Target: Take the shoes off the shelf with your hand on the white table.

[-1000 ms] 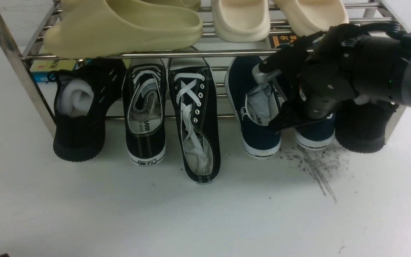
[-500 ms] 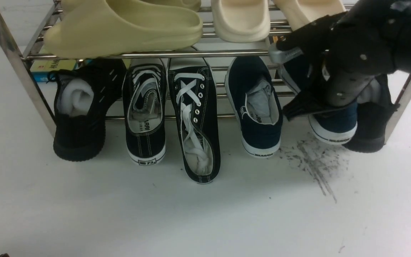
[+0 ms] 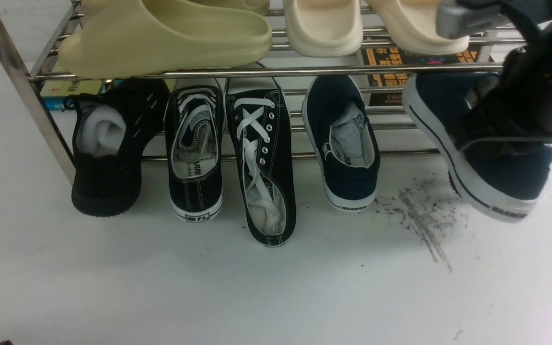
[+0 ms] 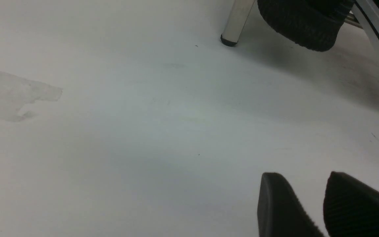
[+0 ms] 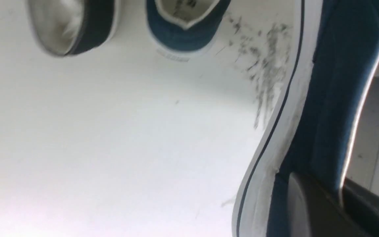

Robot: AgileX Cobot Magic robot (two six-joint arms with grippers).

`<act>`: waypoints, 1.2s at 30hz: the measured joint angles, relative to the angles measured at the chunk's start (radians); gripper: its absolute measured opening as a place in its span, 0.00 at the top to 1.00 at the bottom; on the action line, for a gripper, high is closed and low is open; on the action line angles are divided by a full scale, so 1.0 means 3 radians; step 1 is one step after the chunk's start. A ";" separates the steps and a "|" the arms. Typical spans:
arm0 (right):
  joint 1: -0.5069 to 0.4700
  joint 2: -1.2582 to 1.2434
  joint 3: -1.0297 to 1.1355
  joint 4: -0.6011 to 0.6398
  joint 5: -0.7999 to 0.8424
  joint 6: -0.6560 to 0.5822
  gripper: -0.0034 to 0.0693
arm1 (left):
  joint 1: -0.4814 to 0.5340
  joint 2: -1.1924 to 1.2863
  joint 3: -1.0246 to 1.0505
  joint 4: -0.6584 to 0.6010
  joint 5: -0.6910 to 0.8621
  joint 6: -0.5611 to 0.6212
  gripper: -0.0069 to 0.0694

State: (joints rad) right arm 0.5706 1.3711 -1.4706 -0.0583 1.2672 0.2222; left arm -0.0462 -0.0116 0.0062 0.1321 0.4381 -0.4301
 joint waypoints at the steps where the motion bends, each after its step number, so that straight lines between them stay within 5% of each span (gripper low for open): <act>1: 0.0000 -0.0031 0.0000 0.0034 0.0000 -0.0009 0.91 | 0.0000 0.0000 0.0000 0.0000 0.0000 0.0000 0.59; 10: 0.0000 -0.0475 0.0122 0.0634 -0.0006 -0.0255 0.91 | 0.0000 0.0000 0.0000 0.0000 0.0000 0.0000 0.59; 26: 0.0034 -0.1198 0.1683 0.1331 -0.0033 -0.0010 0.91 | 0.0000 0.0000 0.0000 0.0000 0.0000 0.0000 0.59; 36: 0.0642 -0.0785 0.2009 0.1366 -0.0863 0.0074 0.91 | 0.0000 0.0000 0.0000 0.0000 0.0000 0.0000 0.59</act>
State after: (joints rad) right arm 0.7631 1.1356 -0.8678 0.3514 1.0083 0.2443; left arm -0.0462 -0.0116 0.0062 0.1321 0.4381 -0.4301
